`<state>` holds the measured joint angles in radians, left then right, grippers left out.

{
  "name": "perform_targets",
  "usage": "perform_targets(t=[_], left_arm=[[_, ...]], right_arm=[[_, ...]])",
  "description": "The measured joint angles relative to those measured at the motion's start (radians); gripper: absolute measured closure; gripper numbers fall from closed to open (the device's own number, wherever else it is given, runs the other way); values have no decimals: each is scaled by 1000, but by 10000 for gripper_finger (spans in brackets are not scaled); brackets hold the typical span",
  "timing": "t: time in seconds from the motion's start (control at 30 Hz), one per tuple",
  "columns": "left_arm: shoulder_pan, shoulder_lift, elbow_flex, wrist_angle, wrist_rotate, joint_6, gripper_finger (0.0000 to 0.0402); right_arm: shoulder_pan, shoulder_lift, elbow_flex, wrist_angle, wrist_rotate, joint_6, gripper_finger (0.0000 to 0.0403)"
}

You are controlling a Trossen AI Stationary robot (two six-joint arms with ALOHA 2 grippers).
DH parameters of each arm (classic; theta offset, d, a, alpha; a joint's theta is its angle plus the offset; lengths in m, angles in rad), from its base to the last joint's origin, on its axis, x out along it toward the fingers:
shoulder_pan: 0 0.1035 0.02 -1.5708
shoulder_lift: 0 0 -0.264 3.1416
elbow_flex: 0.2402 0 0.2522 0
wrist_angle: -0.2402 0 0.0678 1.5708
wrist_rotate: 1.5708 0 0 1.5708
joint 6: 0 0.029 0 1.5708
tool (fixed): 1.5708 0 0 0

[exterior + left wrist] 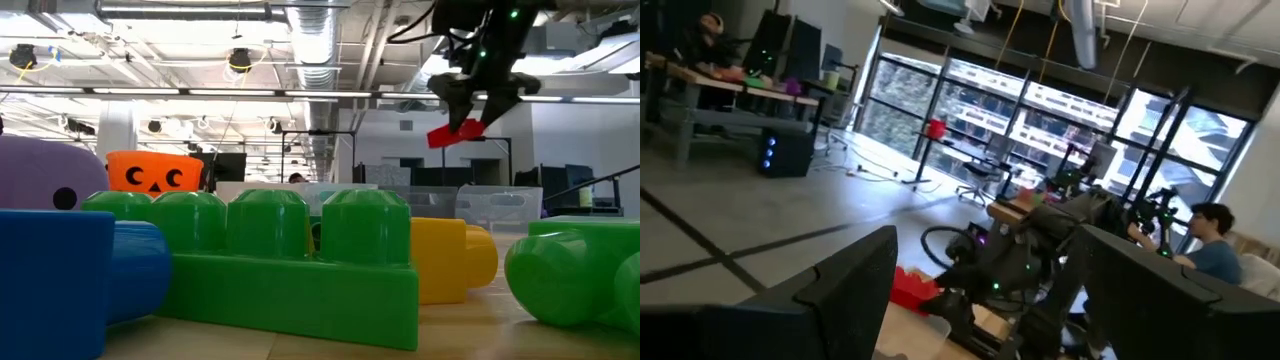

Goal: Pick & Place Toys
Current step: Put the large red game piece into the right transparent bin, then put the small blue game piece into the black bin

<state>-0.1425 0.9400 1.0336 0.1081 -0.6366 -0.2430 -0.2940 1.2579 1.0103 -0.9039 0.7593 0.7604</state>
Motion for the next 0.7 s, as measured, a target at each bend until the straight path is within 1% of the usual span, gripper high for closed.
perform_targets(t=[0.1, 0.3, 0.57, 0.7], left_arm=[[0, 17, 0, 13, -1, -5, 103], [0, 58, 0, 9, 0, -102, 103], [0, 117, 0, 11, 5, -207, 103], [0, 125, 0, 11, 43, -236, 103]], right_arm=[[-57, 0, 0, 6, -16, -16, 133], [-164, 0, 0, -19, -134, -17, 124], [-209, 0, 0, -45, -161, -13, 80], [-209, 0, 0, -45, -173, -12, 62]])
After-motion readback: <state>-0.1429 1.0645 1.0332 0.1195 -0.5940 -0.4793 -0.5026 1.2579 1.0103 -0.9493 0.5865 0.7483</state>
